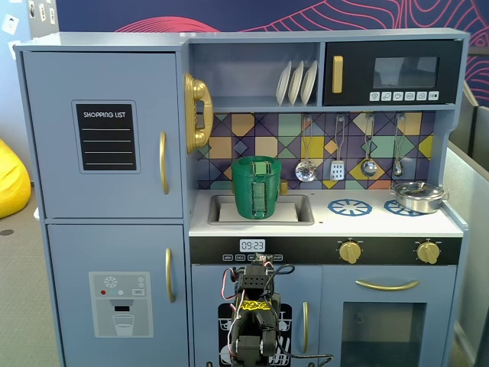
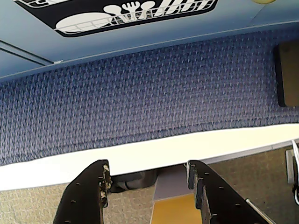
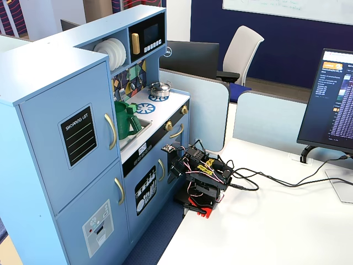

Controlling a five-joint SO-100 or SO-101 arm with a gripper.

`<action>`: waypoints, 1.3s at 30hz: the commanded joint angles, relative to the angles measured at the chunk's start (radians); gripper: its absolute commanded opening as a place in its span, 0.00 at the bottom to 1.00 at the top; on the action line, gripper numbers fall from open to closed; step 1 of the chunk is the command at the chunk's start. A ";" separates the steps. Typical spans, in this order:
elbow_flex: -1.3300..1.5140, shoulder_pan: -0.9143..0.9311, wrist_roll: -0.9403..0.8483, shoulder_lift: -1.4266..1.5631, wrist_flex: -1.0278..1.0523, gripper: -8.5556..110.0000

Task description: Take off the lid from the green recipient and place it on the counter

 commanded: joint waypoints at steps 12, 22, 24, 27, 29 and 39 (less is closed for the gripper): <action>0.012 0.064 0.011 -0.012 0.172 0.07; -0.218 -0.009 0.060 -0.020 -0.299 0.07; -0.296 0.000 0.067 -0.051 -0.442 0.07; -0.436 0.026 0.064 -0.132 -0.592 0.07; -0.532 0.044 0.026 -0.187 -0.653 0.07; -0.813 0.026 -0.078 -0.402 -0.923 0.15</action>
